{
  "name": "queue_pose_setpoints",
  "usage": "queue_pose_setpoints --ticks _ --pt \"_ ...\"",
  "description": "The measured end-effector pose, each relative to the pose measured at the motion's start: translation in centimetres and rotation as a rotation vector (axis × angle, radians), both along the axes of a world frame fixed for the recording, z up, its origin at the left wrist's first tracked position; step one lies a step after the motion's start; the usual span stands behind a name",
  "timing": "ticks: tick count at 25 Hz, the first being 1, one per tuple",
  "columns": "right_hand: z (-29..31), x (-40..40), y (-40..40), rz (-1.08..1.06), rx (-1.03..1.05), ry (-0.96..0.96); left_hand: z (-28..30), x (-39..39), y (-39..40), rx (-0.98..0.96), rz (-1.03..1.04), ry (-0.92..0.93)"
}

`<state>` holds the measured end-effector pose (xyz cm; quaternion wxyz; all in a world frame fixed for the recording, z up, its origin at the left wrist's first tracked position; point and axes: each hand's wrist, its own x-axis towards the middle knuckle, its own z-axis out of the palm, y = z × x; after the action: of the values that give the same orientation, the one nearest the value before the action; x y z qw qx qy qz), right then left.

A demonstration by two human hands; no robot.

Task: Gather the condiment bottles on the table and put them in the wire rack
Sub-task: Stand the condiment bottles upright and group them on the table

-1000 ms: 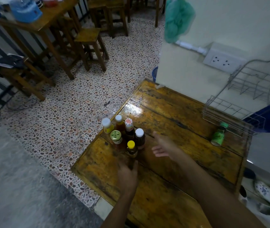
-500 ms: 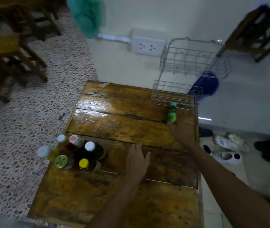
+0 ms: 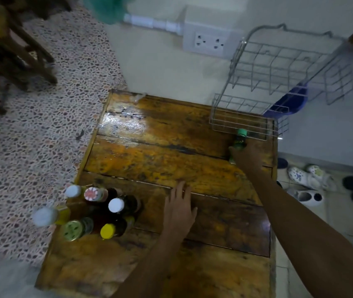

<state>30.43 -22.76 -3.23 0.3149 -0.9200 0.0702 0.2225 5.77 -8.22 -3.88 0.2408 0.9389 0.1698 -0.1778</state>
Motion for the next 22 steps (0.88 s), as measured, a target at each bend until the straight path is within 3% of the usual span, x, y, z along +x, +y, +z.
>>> queue_pose_setpoints --ticks 5,14,22 --pt "0.5 -2.5 0.1 0.087 -0.084 0.072 0.1 -1.8 0.3 0.002 0.027 0.005" --pt "4.3 -19.4 8.0 0.552 0.265 -0.018 1.0 -13.5 0.0 0.006 0.202 0.123" --pt "3.9 -26.2 11.5 0.768 0.216 -0.147 0.5 -21.9 -1.8 0.081 0.325 0.129"
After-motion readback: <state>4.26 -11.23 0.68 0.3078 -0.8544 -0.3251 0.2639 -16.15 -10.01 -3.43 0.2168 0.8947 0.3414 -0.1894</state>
